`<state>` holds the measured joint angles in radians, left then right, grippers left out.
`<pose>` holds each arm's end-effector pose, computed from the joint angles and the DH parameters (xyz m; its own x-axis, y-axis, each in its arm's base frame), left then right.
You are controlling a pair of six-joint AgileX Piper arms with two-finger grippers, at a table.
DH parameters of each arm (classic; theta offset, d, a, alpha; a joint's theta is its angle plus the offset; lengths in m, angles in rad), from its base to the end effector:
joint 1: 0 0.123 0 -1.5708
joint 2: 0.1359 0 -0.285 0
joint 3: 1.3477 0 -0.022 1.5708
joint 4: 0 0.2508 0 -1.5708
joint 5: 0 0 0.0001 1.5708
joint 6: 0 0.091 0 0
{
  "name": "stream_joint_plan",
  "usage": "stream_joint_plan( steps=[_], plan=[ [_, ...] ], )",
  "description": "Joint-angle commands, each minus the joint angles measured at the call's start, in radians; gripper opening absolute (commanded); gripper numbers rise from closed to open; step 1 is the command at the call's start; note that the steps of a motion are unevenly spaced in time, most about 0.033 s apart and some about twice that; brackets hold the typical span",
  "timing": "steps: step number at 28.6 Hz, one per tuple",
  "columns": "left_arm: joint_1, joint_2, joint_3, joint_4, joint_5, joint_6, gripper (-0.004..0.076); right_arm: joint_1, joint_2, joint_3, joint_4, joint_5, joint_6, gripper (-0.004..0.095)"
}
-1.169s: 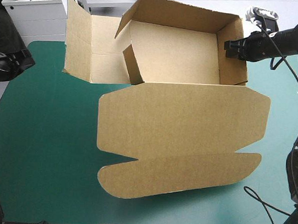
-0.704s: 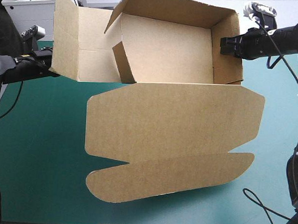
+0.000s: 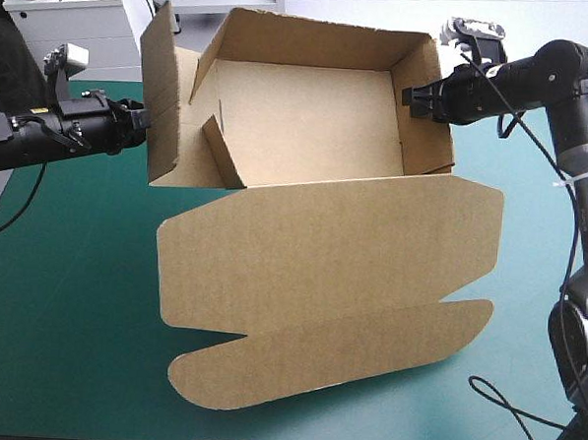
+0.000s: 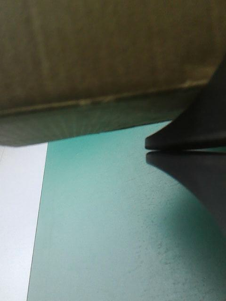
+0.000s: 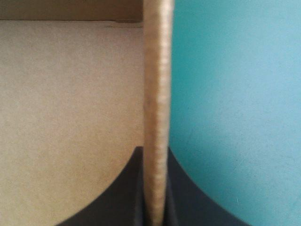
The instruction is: Fold the box
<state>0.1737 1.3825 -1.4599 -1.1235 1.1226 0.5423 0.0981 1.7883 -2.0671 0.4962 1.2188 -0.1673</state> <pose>0.2822 -0.0256 0.4418 -0.6298 -0.2236 -0.7439 0.4621 0.6619 -0.5902 0.3752 0.0778 0.4417 -0.7269 -0.0561 -0.6844 -0.3821 0.8612 0.3353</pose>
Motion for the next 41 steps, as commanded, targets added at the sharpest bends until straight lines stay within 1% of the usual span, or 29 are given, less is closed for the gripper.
stream_joint_plan(
  steps=[1,5,8,10,20,22,24,28,31,34,36,41],
  plan=[
    [-0.009,-0.052,-0.033,-0.105,0.012,0.006,-0.0008,0.005,-0.037,-0.027,0.062,-0.079,0.021,-0.0014],
    [-0.013,-0.063,-0.033,-0.12,0.022,0.013,-0.0008,0.052,-0.037,-0.024,0.026,-0.131,0.02,-0.0014],
    [-0.013,-0.064,-0.033,-0.126,0.033,0.013,-0.0008,0.092,-0.037,-0.024,-0.026,-0.182,0.031,-0.0013],
    [-0.013,-0.064,-0.033,-0.126,0.036,0.013,-0.0008,0.101,-0.037,-0.024,-0.046,-0.193,0.035,-0.0013],
    [-0.013,-0.064,-0.033,-0.124,0.039,0.013,0.0,0.126,-0.037,-0.022,-0.046,-0.226,0.038,-0.0013],
    [-0.013,-0.064,-0.033,-0.124,0.054,0.013,0.0034,0.13,-0.037,-0.022,-0.052,-0.23,0.038,-0.0013],
    [-0.013,-0.064,-0.033,-0.124,0.064,0.013,0.009,0.141,-0.037,-0.022,-0.065,-0.233,0.038,-0.0013],
    [-0.013,-0.064,-0.033,-0.124,0.066,0.013,0.0251,0.152,-0.037,-0.022,-0.078,-0.244,0.045,-0.0013],
    [-0.013,-0.064,-0.033,-0.128,0.083,0.013,0.033,0.172,-0.037,-0.022,-0.104,-0.254,0.053,-0.0013],
    [-0.013,-0.064,-0.033,-0.128,0.109,0.013,0.0364,0.199,-0.037,-0.022,-0.155,-0.275,0.074,-0.0013],
    [-0.013,-0.064,-0.033,-0.126,0.113,0.013,0.0365,0.219,-0.037,-0.022,-0.185,-0.284,0.084,-0.0013],
    [-0.013,-0.064,-0.033,-0.092,0.104,0.013,0.037,0.255,-0.037,-0.022,-0.214,-0.309,0.1,-0.0013]
  ],
)
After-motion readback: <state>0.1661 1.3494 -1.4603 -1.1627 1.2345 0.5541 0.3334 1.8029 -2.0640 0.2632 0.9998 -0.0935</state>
